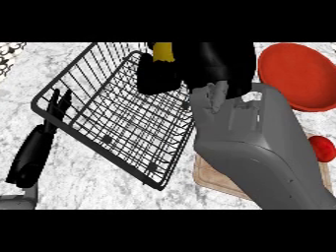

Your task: Pick the pear from the cutting board and place it in the tiered basket

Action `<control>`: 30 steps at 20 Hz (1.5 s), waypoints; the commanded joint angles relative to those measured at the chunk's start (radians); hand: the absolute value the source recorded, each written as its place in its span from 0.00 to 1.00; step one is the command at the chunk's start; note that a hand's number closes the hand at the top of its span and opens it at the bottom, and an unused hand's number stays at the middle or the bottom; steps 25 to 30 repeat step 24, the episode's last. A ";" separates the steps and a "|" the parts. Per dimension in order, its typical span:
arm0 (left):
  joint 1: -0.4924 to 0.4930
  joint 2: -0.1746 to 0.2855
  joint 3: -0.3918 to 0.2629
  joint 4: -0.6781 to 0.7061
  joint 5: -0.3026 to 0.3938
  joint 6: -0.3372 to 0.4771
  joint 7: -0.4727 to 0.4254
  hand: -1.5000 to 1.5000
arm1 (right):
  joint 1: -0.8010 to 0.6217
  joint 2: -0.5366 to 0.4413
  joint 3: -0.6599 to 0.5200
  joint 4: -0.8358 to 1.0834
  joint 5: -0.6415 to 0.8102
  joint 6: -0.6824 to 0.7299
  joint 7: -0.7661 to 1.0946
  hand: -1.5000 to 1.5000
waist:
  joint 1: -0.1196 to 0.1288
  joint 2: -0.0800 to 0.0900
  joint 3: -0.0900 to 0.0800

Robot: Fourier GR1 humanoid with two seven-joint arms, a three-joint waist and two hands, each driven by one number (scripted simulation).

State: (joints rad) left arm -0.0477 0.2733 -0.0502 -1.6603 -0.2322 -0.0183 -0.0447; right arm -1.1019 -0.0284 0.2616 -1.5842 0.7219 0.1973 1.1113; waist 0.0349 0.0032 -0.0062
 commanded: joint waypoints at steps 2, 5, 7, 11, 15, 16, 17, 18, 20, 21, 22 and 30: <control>-0.074 -0.008 -0.027 0.023 -0.007 -0.025 -0.018 0.50 | -0.078 0.027 0.044 0.254 -0.018 -0.182 0.086 1.00 | 0.005 0.006 0.004; -0.064 -0.039 -0.054 0.015 -0.010 -0.019 -0.016 0.50 | -0.082 0.028 -0.010 0.304 -0.046 -0.360 0.029 1.00 | 0.015 0.010 0.004; -0.079 -0.019 -0.034 0.056 -0.004 -0.033 -0.067 0.50 | -0.100 0.028 0.022 0.397 -0.146 -0.429 -0.036 0.00 | 0.032 0.016 0.003; -0.088 -0.030 -0.053 0.017 -0.018 -0.033 -0.009 0.50 | -0.101 0.028 0.093 0.522 -0.213 -0.625 -0.164 0.00 | 0.039 0.013 0.005; -0.097 -0.033 -0.037 0.029 -0.019 -0.021 -0.027 0.50 | -0.111 0.028 0.044 0.505 -0.290 -0.768 -0.291 0.00 | 0.023 0.011 0.006; -0.060 -0.032 -0.038 0.034 -0.015 -0.025 -0.048 0.50 | -0.134 0.028 0.043 0.533 -0.246 -0.840 -0.296 0.00 | 0.027 0.011 0.005; -0.065 -0.016 -0.009 0.025 -0.004 -0.026 -0.035 0.50 | -0.178 0.028 0.015 0.546 -0.208 -0.848 -0.278 0.00 | 0.013 0.005 0.005; -0.065 -0.016 -0.018 -0.009 -0.002 -0.034 0.001 0.50 | -0.168 0.028 0.006 0.581 -0.159 -0.919 -0.275 0.00 | 0.015 0.005 0.005; -0.071 -0.021 -0.013 0.019 -0.019 -0.015 -0.023 0.50 | -0.133 0.028 0.017 0.592 -0.095 -1.016 -0.256 0.00 | -0.007 0.003 0.005; -0.004 -0.046 -0.038 -0.026 -0.031 0.006 -0.005 0.50 | -0.142 -0.017 -0.038 0.570 -0.068 -0.984 -0.233 0.00 | -0.024 -0.007 0.006; -0.025 -0.045 -0.029 -0.006 -0.026 0.002 0.007 0.50 | -0.146 -0.037 -0.058 0.546 -0.066 -0.972 -0.215 0.00 | -0.038 -0.008 0.006; -0.047 -0.024 0.014 0.030 -0.020 0.006 0.006 0.50 | -0.087 -0.082 -0.076 0.485 -0.041 -0.964 -0.171 0.00 | -0.071 -0.013 0.007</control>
